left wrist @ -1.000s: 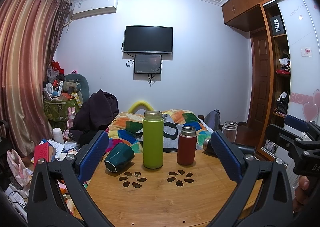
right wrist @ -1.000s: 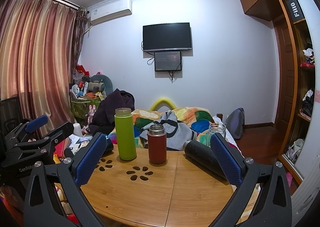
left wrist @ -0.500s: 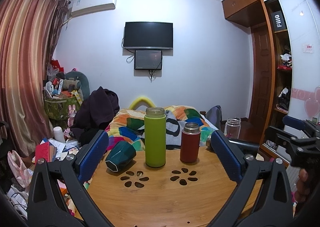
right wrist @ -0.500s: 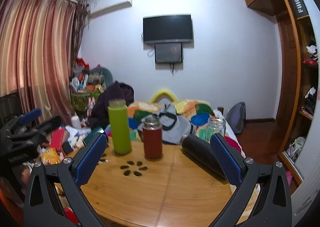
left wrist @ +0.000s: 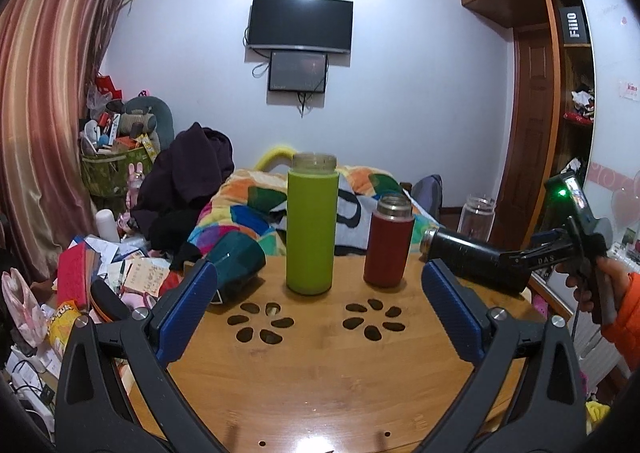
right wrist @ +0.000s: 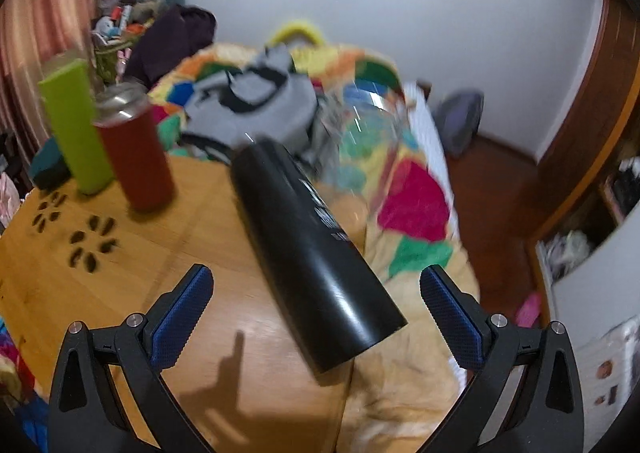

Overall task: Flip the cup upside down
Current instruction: 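Move the right gripper to the black tumbler lying on its side and grasp it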

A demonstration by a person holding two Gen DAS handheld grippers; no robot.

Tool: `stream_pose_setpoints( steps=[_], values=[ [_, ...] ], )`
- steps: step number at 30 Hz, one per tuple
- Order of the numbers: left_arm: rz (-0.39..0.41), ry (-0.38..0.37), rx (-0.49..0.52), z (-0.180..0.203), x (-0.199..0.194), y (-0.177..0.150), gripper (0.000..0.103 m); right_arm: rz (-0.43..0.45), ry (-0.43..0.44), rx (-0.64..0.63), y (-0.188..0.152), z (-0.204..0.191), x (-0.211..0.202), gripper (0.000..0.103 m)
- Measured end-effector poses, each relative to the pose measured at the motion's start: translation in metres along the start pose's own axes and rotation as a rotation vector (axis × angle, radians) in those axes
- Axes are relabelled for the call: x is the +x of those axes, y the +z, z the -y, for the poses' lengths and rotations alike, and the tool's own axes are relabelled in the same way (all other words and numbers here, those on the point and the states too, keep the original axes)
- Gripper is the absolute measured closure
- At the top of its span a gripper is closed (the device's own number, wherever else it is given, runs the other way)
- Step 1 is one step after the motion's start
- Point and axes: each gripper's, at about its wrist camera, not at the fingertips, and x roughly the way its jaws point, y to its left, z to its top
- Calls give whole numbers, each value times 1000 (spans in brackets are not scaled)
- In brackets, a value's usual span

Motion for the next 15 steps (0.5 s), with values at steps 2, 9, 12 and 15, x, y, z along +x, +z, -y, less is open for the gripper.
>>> stream_pose_setpoints(
  steps=[2, 9, 12, 15],
  values=[
    [-17, 1, 5, 0, 7, -2, 0, -37, 37, 12, -4, 10, 13, 2],
    [-58, -3, 14, 4, 19, -9, 0, -97, 38, -26, -16, 4, 34, 27],
    [-61, -3, 23, 6, 19, -10, 0, -89, 67, -31, -19, -2, 29, 35],
    [-58, -1, 37, 9, 16, -12, 0, -71, 55, -73, -24, -15, 21, 41]
  ],
)
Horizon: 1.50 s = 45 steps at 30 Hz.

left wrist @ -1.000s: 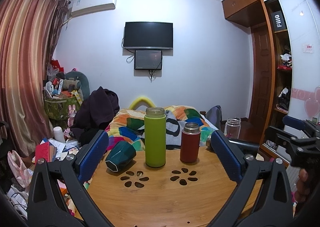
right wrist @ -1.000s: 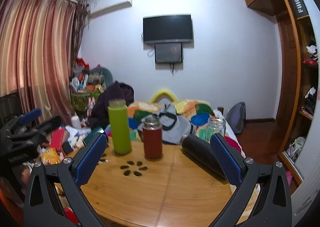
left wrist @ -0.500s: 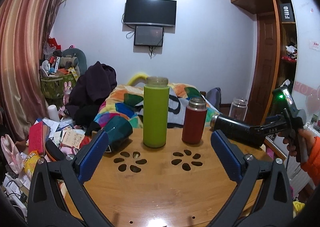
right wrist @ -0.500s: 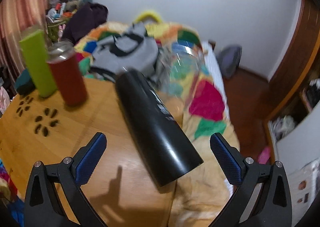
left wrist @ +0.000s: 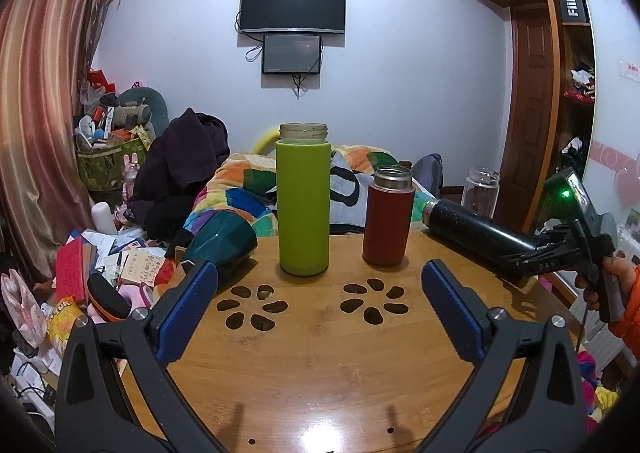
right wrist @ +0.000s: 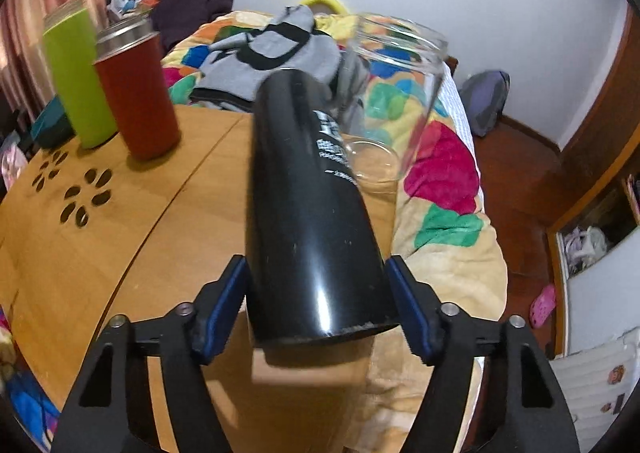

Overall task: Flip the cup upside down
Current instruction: 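Move the right gripper to the black tumbler lying on its side and grasp it, then lift the black tumbler with the right gripper and rotate it toward the left gripper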

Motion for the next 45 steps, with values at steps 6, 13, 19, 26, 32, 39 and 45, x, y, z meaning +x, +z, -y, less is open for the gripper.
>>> stream_pose_setpoints(
  steps=[6, 13, 19, 26, 32, 39, 45],
  values=[
    [-2, -3, 27, 7, -3, -5, 0, 9, -7, -9, -13, -27, -18, 42],
    [-65, -39, 55, 18, 11, -29, 0, 44, 56, 41, -41, -55, -55, 42],
    [-107, -79, 157, 42, 19, -64, 0, 88, 119, 3, -58, -89, -98, 42],
    [-69, -122, 260, 69, 16, -84, 0, 105, 165, -50, -66, -123, -124, 42],
    [21, -136, 361, 94, 10, -86, 0, 107, 195, -97, -70, -142, -137, 42],
    [83, -208, 372, 103, 5, -83, 0, 121, 203, -167, -75, -151, -151, 42],
    [149, -256, 389, 111, 2, -80, 0, 126, 198, -229, -76, -154, -160, 41]
  ],
)
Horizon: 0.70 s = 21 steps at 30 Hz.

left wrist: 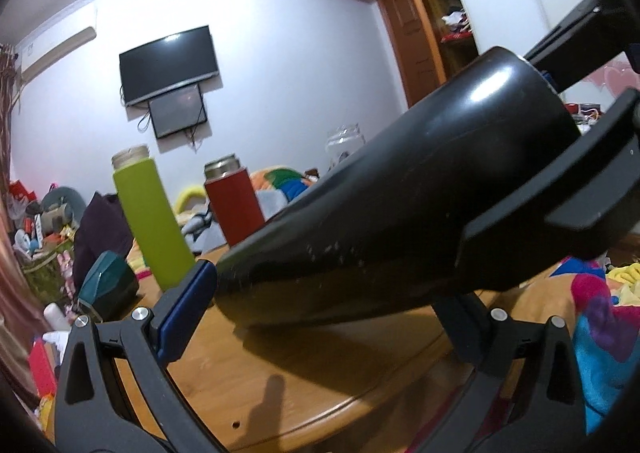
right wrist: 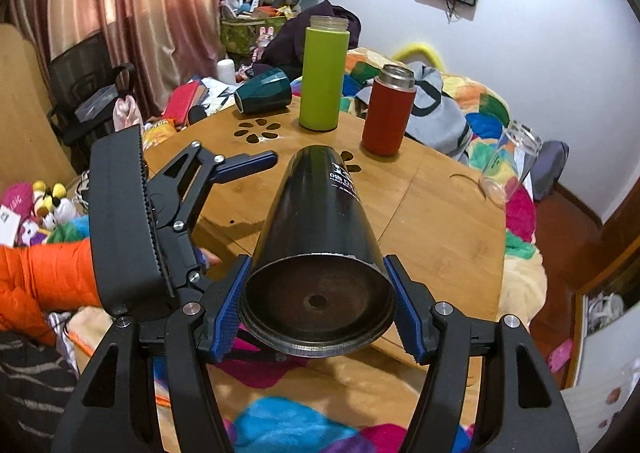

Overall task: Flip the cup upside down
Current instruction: 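Lift the black tumbler with the right gripper and rotate it toward the left gripper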

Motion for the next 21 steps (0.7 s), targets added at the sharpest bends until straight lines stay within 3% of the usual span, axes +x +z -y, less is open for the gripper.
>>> stream_pose_setpoints(
  steps=[8, 13, 15, 21],
  values=[
    [74, -11, 30, 8, 0, 10, 0, 30, 8, -72, -1, -6, -15, 40],
    [66, 16, 46, 9, 1, 11, 8, 35, 22, -48, -8, -1, -23, 38],
    [68, 27, 44, 8, 0, 11, 11, 53, 34, -30, -10, 3, -29, 33],
    [74, 40, 8, -8, -12, 21, 24, 111, -14, 0, -13, 8, -45, 32]
  ],
)
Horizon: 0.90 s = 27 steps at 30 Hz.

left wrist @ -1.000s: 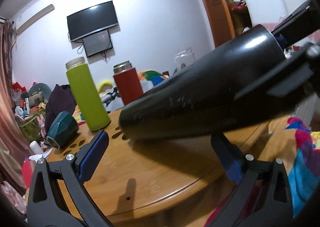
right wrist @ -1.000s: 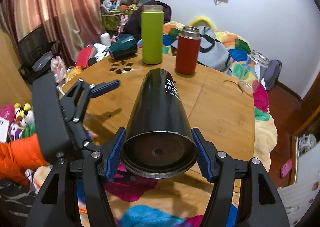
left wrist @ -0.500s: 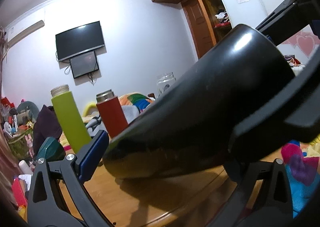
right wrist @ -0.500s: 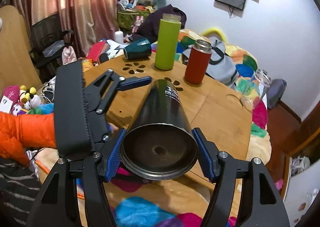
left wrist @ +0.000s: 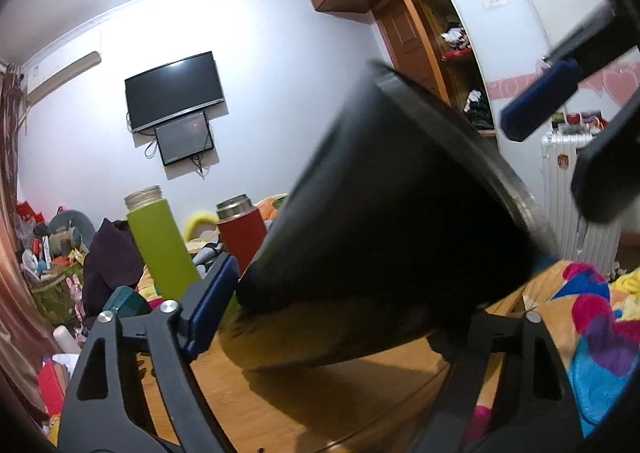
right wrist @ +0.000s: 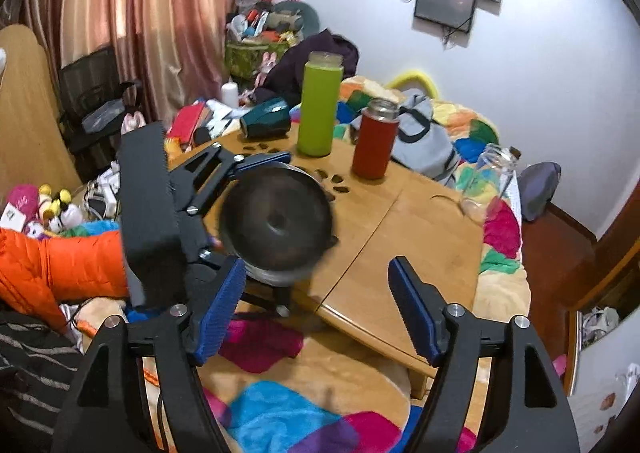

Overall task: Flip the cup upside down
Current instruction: 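Lift the black tumbler with the right gripper and rotate it toward the left gripper, then grasp the tumbler with the left gripper while the right gripper releases it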

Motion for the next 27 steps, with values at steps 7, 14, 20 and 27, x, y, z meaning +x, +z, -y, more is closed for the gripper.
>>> stream_pose_setpoints(
  steps=[7, 14, 20, 27],
  values=[
    [-22, 1, -96, -36, -3, 18, 37, 65, -60, 75, 4, 17, -11, 32],
    [-122, -81, -194, -68, 9, 34, 38, 143, -81, 155, 13, 29, 3, 32],
    [-213, -113, -230, -89, 25, 52, 39, 179, -90, 212, 16, 39, 24, 32],
    [-317, -162, -265, -99, 54, 58, 39, 187, -132, 254, 13, 54, 48, 32]
  ],
)
